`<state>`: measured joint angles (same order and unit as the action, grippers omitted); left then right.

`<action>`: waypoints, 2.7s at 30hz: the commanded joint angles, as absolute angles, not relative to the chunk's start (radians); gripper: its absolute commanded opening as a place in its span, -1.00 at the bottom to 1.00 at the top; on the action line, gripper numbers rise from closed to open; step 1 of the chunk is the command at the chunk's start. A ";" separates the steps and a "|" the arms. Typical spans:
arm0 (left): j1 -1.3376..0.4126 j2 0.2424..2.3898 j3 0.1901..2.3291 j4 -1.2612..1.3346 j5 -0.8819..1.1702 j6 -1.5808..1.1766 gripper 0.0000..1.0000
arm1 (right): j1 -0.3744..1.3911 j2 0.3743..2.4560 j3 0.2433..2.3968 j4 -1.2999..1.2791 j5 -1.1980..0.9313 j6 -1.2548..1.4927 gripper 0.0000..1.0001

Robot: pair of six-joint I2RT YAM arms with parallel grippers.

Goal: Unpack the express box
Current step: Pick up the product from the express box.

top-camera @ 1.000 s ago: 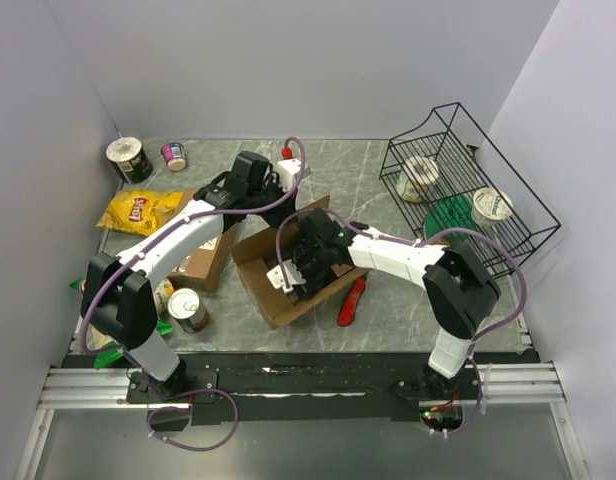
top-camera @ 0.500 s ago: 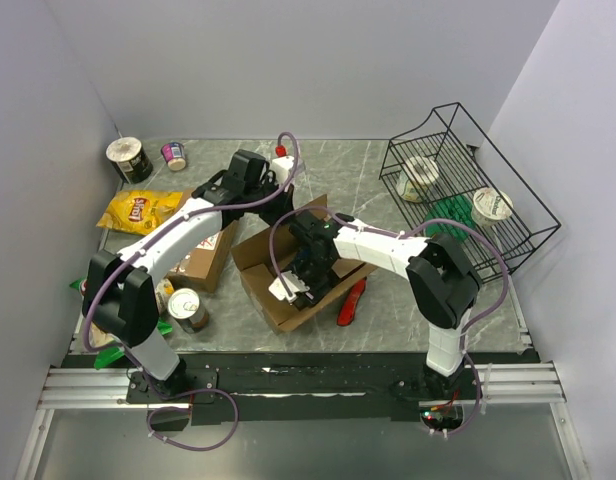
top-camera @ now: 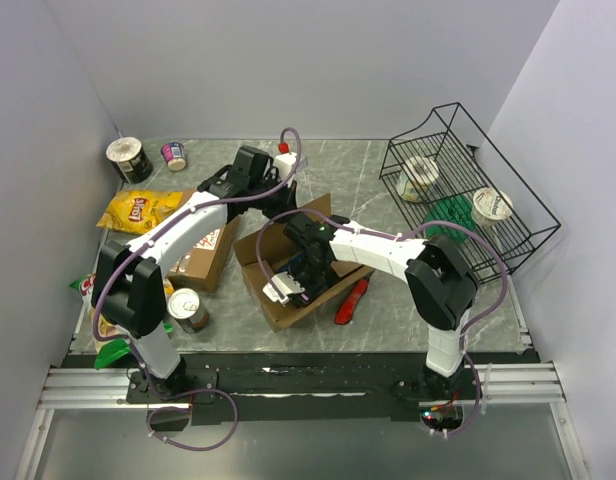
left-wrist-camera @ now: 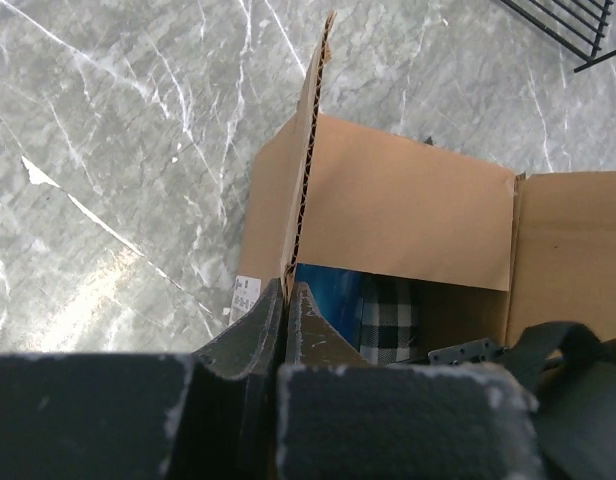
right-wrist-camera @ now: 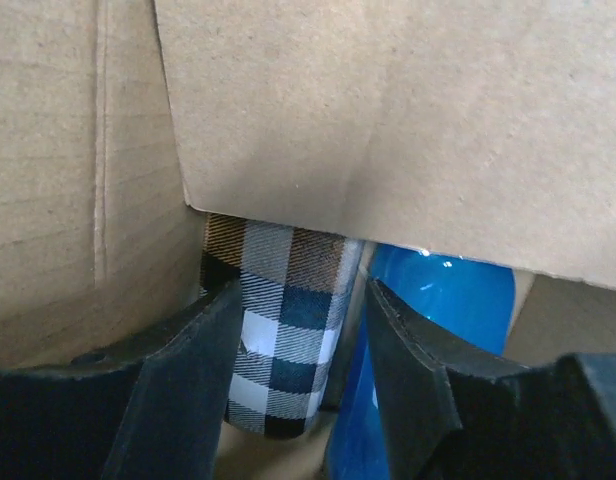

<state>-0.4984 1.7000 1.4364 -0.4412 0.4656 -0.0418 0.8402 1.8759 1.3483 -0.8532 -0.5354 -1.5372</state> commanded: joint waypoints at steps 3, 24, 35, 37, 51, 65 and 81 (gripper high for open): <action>-0.492 1.686 1.523 -0.359 0.456 -0.049 -0.98 | 0.867 2.031 1.279 -0.939 -0.396 -1.562 -0.23; -0.492 1.677 1.503 -0.331 0.413 -0.031 -0.98 | 0.753 1.654 1.516 -0.923 -0.565 -1.161 -1.00; -0.494 1.674 1.497 -0.327 0.440 -0.049 -0.98 | 0.756 1.649 1.348 -0.634 -0.463 -1.192 -0.25; -0.494 1.672 1.491 -0.325 0.457 -0.046 -0.98 | 0.755 1.687 1.336 -0.597 -0.436 -1.224 -0.20; -0.494 1.663 1.468 -0.321 0.534 -0.034 -0.98 | 0.690 1.989 1.529 -0.767 -0.347 -1.620 0.58; -0.492 1.666 1.463 -0.331 0.494 -0.023 -0.98 | 0.680 2.074 1.505 -0.790 -0.311 -1.609 -0.07; -0.492 1.684 1.451 -0.353 0.381 0.024 -0.98 | 0.530 1.556 1.439 -0.522 -0.710 -0.886 -0.36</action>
